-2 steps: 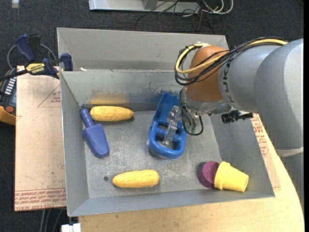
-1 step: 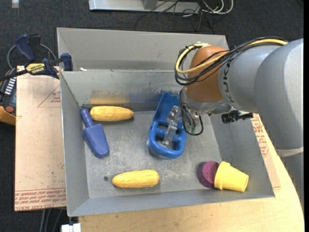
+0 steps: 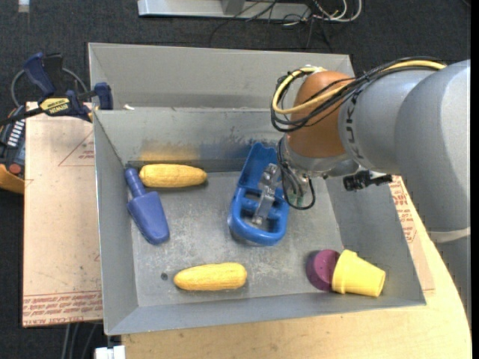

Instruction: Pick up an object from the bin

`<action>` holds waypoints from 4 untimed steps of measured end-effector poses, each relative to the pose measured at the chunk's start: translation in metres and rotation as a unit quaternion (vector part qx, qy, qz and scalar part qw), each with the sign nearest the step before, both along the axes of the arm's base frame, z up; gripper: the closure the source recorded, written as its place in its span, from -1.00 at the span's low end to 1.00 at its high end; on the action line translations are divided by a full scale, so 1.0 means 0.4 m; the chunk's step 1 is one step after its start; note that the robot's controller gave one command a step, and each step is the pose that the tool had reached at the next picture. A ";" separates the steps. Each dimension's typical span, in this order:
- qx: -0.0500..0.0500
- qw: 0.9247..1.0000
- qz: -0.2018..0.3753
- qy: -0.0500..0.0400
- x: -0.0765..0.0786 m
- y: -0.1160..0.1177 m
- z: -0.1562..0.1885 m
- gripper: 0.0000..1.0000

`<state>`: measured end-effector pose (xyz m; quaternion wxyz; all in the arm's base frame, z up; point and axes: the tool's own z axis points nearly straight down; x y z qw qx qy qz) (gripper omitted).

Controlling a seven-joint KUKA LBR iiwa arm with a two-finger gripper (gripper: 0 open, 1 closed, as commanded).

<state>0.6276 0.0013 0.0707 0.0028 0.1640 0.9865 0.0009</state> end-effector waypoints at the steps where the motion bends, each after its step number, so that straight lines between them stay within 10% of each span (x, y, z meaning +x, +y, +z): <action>1: 0.000 1.000 0.000 0.000 0.000 0.000 0.000 1.00; 4: 0.000 1.000 0.000 0.000 0.000 0.000 0.000 1.00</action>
Offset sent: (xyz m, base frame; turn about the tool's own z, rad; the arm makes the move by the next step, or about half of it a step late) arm 0.0000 0.0000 0.0000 0.0000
